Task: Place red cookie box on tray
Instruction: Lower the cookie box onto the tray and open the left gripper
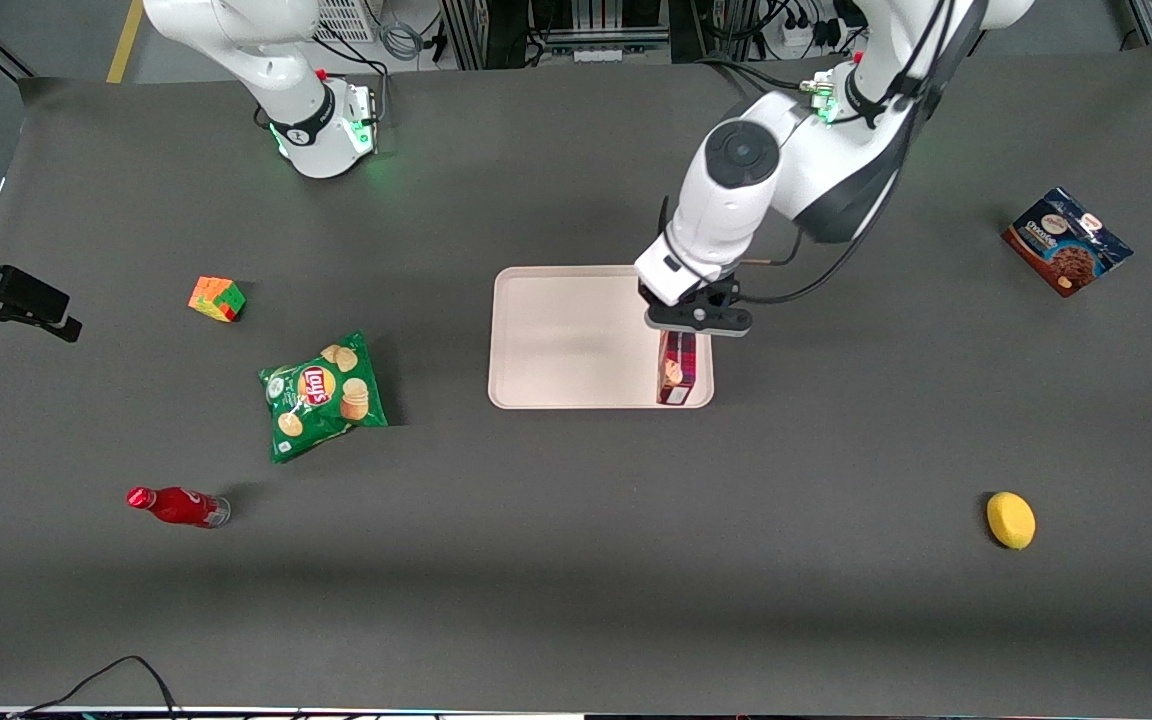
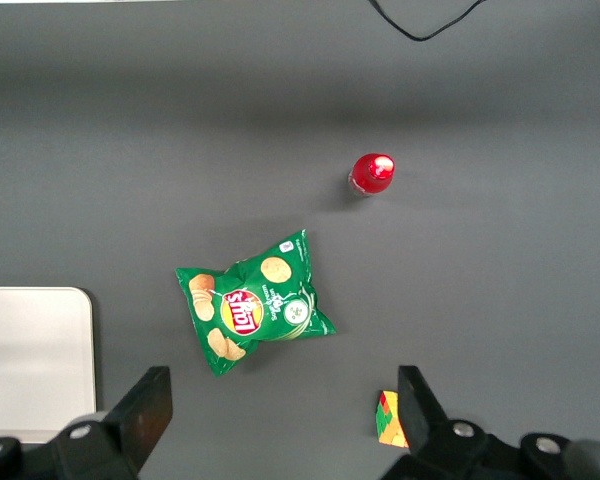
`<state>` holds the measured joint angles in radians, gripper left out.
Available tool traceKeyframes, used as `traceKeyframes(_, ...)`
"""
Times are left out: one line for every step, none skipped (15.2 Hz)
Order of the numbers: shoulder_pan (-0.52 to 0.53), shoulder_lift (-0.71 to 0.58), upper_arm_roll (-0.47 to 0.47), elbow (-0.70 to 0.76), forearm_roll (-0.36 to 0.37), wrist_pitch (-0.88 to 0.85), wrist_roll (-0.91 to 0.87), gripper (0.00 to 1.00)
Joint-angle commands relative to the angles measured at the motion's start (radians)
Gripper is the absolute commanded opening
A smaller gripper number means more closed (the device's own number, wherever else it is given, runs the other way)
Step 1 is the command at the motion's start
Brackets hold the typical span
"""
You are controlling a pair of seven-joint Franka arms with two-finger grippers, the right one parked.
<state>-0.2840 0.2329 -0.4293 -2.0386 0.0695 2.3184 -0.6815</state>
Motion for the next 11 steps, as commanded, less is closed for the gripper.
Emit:
traceKeyframes(-0.018,0.034,0.003,-0.092,0.033,0.128,-0.085,0.00)
traceKeyframes(-0.023,0.046,0.004,-0.106,0.033,0.148,-0.105,0.00)
traceKeyframes(-0.035,0.060,0.004,-0.114,0.035,0.157,-0.110,0.00)
traceKeyframes(-0.038,0.068,0.004,-0.120,0.039,0.157,-0.112,0.00)
traceKeyframes(-0.038,0.074,0.006,-0.123,0.050,0.157,-0.112,0.00)
traceKeyframes(-0.038,0.080,0.011,-0.123,0.058,0.157,-0.112,0.00)
traceKeyframes(-0.040,0.088,0.015,-0.126,0.058,0.159,-0.112,0.00)
traceKeyframes(-0.040,0.092,0.017,-0.126,0.061,0.160,-0.112,0.00)
traceKeyframes(-0.040,0.098,0.017,-0.126,0.061,0.160,-0.113,0.00)
traceKeyframes(-0.041,0.105,0.027,-0.129,0.061,0.160,-0.113,0.00)
traceKeyframes(-0.046,0.108,0.041,-0.129,0.061,0.168,-0.118,0.00)
